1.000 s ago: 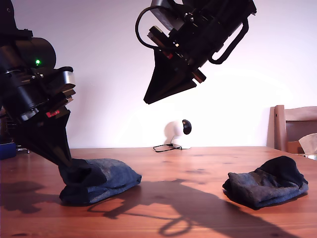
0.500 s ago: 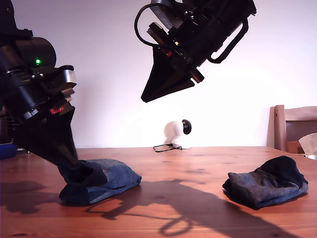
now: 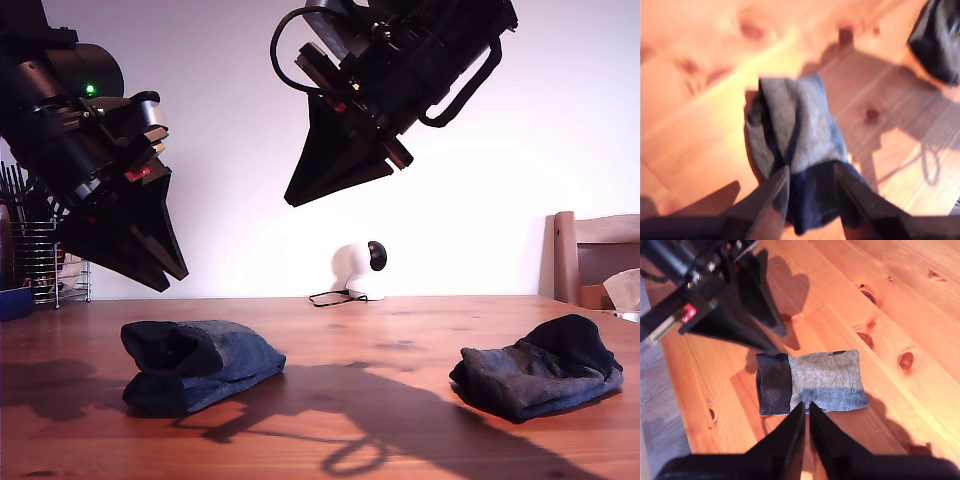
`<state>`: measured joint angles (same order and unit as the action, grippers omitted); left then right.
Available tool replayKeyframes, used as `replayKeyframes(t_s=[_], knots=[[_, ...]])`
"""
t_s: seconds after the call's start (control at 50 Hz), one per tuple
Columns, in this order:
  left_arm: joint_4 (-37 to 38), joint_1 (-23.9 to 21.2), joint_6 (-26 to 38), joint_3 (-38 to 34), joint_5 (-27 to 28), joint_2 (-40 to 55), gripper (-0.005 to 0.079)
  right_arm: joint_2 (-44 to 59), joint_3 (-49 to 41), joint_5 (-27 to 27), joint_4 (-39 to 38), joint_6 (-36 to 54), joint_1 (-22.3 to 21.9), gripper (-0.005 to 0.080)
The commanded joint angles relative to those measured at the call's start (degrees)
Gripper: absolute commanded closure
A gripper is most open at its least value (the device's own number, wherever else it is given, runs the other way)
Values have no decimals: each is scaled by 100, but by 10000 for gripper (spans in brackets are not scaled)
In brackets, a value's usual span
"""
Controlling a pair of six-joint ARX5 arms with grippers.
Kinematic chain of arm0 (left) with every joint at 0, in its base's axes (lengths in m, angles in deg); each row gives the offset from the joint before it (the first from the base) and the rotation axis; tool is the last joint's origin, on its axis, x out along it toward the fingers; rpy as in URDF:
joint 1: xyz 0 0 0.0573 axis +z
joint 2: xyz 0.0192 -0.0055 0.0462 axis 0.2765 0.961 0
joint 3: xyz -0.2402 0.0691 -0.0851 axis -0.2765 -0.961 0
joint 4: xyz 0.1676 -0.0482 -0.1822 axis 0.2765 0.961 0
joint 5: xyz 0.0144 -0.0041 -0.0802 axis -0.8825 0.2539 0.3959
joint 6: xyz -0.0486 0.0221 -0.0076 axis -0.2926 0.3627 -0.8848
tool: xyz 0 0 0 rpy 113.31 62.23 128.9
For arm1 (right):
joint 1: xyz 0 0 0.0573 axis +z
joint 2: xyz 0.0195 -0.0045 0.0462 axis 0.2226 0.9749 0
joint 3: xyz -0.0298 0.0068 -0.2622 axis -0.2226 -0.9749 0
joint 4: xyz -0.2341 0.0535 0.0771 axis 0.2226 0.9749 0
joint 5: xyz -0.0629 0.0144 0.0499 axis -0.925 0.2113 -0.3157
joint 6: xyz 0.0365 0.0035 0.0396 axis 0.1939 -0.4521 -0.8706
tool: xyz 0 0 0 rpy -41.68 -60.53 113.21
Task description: Fold the socks in front of you. After folding them, place them to the right side.
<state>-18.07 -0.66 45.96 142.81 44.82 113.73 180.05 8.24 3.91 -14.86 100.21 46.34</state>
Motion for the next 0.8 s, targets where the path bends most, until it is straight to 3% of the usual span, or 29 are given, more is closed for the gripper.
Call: replayKeyframes(t_s=[0.0,0.24,0.32,0.42,0.78], knots=[[-61,9,-42,-33,24,33,494,164,-66,24,-76,7,26,749],[-293,-11,-61,-39,24,120,504,660,-55,236,-308,170,26,731],[-378,-42,-57,-39,31,219,594,748,-55,232,-518,151,13,748],[-411,-92,-42,-42,81,393,774,820,-50,232,-879,101,9,765],[-863,-181,4,-44,409,1165,762,881,-4,232,-1204,87,-140,765]])
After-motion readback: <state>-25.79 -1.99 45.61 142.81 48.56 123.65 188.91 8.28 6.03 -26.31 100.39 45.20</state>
